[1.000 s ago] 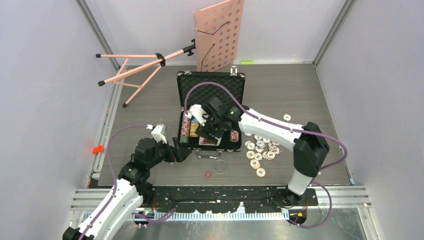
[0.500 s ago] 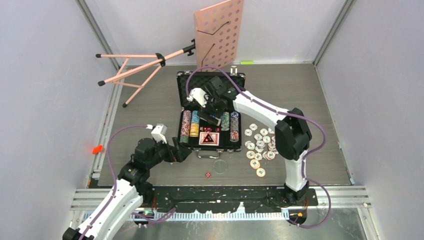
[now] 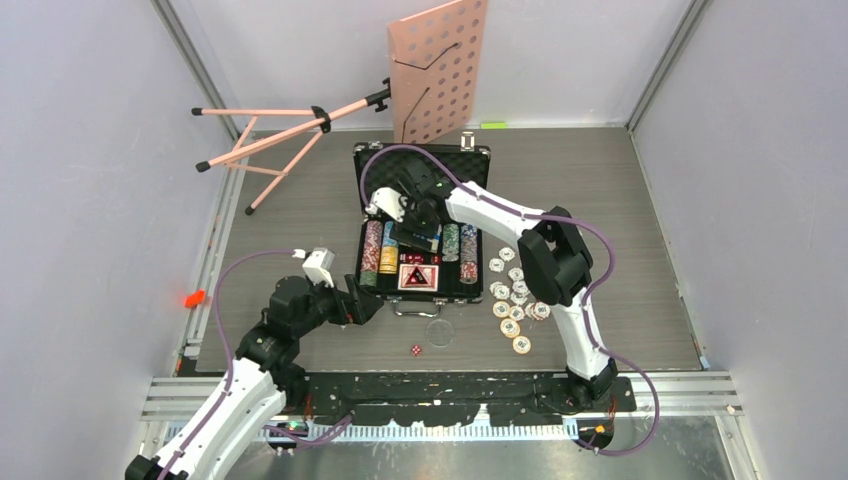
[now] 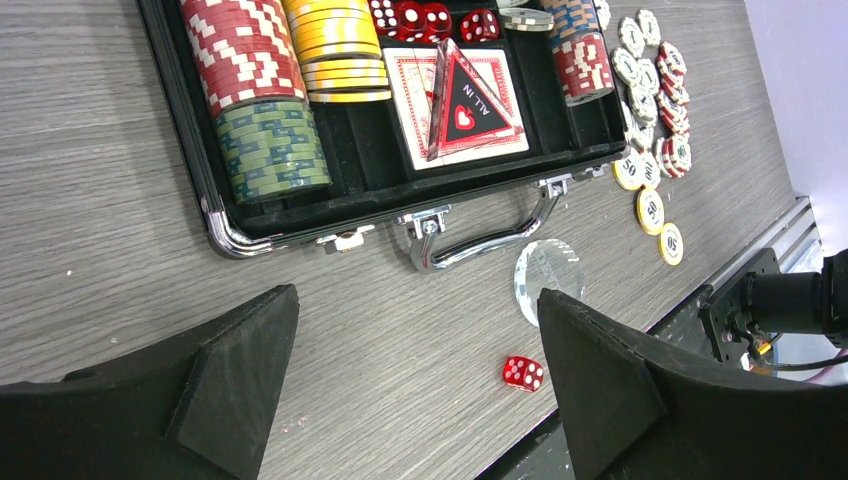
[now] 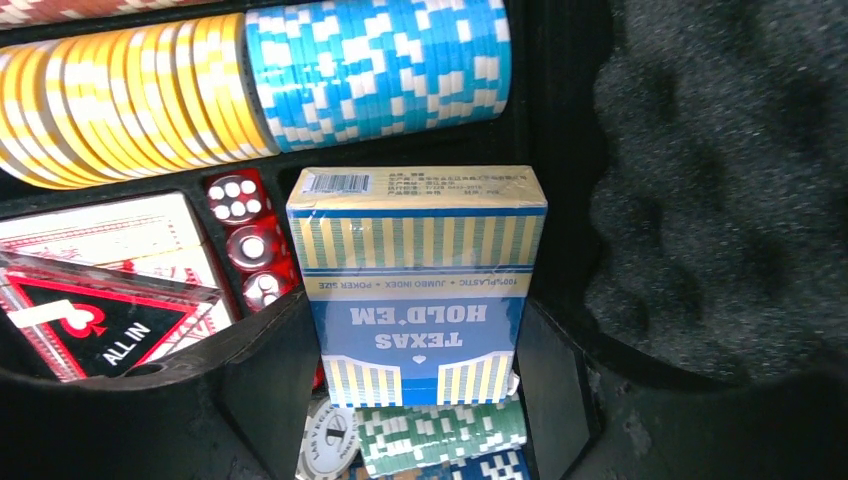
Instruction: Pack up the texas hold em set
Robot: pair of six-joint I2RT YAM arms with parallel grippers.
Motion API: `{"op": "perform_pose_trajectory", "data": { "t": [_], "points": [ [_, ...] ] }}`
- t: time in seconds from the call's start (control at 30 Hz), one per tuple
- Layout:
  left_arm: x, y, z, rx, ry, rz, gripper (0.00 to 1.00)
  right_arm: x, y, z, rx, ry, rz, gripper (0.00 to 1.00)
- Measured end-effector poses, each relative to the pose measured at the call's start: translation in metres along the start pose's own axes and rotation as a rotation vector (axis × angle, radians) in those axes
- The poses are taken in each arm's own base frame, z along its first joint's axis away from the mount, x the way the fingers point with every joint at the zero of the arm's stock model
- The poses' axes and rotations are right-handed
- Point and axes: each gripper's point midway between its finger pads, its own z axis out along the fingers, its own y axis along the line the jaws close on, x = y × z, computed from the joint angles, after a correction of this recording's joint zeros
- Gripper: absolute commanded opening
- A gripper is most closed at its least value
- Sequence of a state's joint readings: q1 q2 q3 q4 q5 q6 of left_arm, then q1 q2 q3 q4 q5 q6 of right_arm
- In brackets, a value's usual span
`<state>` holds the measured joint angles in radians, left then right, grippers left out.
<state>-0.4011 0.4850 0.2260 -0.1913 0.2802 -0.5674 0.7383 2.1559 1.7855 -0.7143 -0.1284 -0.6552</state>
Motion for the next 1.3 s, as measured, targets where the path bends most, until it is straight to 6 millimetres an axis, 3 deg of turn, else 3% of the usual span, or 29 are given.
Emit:
{"op": "perform_pose_trajectory", "data": {
  "t": [0.1, 0.13, 0.2, 0.5, 0.67, 0.8, 0.93, 1.07, 1.2, 1.3],
  "points": [
    [0.001, 0.0, 0.0, -0.002, 0.003, -0.001, 0.93, -0.002, -0.006, -0.001, 0.017, 0.009, -0.021, 0.73],
    [0.001, 0.0, 0.0, -0.002, 0.003, -0.001, 0.93, -0.002, -0.008, -0.001, 0.021, 0.014, -0.027, 0.89],
    [0.001, 0.001, 0.0, -0.002, 0.003, -0.001, 0.93, -0.001, -0.008, 0.0, 0.02, 0.021, -0.028, 0.98],
    [0.0, 0.002, 0.0, -0.009, 0.0, -0.001, 0.94, 0.0, -0.008, -0.002, 0.018, 0.031, -0.047, 1.0],
    [0.0, 0.002, 0.0, -0.008, -0.001, -0.001, 0.94, -0.011, -0.005, -0.013, 0.012, -0.017, 0.019, 0.99],
    [-0.001, 0.001, 0.0, -0.006, -0.004, 0.0, 0.94, -0.034, -0.015, -0.037, 0.084, -0.108, 0.147, 0.88],
    [-0.001, 0.001, 0.0, -0.006, -0.004, 0.0, 0.94, -0.057, -0.028, -0.052, 0.171, -0.209, 0.372, 0.85],
    [-0.001, 0.001, 0.0, -0.007, -0.004, 0.0, 0.94, -0.063, -0.036, -0.046, 0.289, -0.27, 0.587, 0.78],
    [-0.001, 0.001, 0.0, -0.007, -0.004, 0.0, 0.94, -0.057, -0.03, -0.033, 0.391, -0.269, 0.668, 0.67],
    [-0.001, 0.001, 0.0, -0.007, -0.004, 0.0, 0.94, -0.064, -0.031, -0.033, 0.45, -0.295, 0.701, 0.59]
  ]
}}
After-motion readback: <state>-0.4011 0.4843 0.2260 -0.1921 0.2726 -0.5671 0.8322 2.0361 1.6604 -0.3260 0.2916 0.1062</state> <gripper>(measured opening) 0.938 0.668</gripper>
